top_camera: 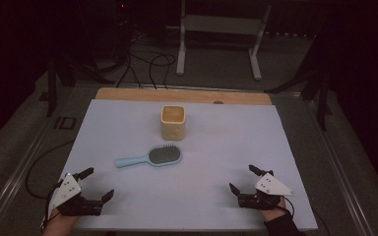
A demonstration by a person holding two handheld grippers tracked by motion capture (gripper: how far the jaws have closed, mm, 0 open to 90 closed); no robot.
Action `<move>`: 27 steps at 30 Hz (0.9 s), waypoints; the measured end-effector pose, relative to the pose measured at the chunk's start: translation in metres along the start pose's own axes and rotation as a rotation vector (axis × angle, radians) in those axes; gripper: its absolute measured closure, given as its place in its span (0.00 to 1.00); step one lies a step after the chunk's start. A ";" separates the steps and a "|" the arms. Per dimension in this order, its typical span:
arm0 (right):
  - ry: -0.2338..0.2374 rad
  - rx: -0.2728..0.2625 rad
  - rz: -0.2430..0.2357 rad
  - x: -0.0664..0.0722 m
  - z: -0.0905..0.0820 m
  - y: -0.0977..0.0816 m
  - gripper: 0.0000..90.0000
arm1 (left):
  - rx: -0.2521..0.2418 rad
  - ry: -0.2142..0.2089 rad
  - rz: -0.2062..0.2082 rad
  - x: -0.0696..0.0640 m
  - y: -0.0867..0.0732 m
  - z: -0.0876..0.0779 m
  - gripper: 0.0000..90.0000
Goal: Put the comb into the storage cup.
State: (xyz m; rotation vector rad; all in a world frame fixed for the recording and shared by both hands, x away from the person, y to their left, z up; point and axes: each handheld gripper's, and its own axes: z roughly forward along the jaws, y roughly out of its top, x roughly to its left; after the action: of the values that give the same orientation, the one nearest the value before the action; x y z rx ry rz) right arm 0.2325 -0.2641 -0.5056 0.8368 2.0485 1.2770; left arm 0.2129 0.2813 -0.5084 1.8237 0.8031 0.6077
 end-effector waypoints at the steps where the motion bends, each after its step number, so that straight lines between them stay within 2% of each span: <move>1: 0.000 0.000 0.000 0.000 0.000 0.000 0.10 | -0.003 -0.001 -0.005 0.001 0.001 0.000 0.00; 8: -0.006 -0.003 0.005 0.000 -0.001 0.000 0.10 | -0.010 -0.021 0.015 0.000 0.015 -0.005 0.00; 14: -0.010 -0.005 0.004 0.000 -0.001 0.001 0.10 | -0.014 -0.028 0.018 0.006 0.032 -0.010 0.00; 17: -0.012 -0.004 0.007 0.001 -0.002 0.001 0.10 | -0.040 -0.005 0.034 0.010 0.047 -0.017 0.00; 20: -0.012 -0.005 0.005 0.000 -0.002 0.001 0.10 | -0.042 0.006 0.053 0.012 0.055 -0.020 0.00; 22: -0.012 -0.007 0.008 0.001 -0.002 0.002 0.10 | -0.043 0.005 0.057 0.015 0.066 -0.023 0.00; 27: -0.018 -0.012 0.008 0.001 -0.002 0.002 0.10 | -0.046 0.004 0.058 0.018 0.078 -0.023 0.00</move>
State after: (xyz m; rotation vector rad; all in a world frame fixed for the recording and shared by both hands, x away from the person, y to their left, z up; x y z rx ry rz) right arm 0.2308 -0.2643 -0.5029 0.8486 2.0240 1.2798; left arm 0.2276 0.2871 -0.4268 1.8094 0.7355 0.6618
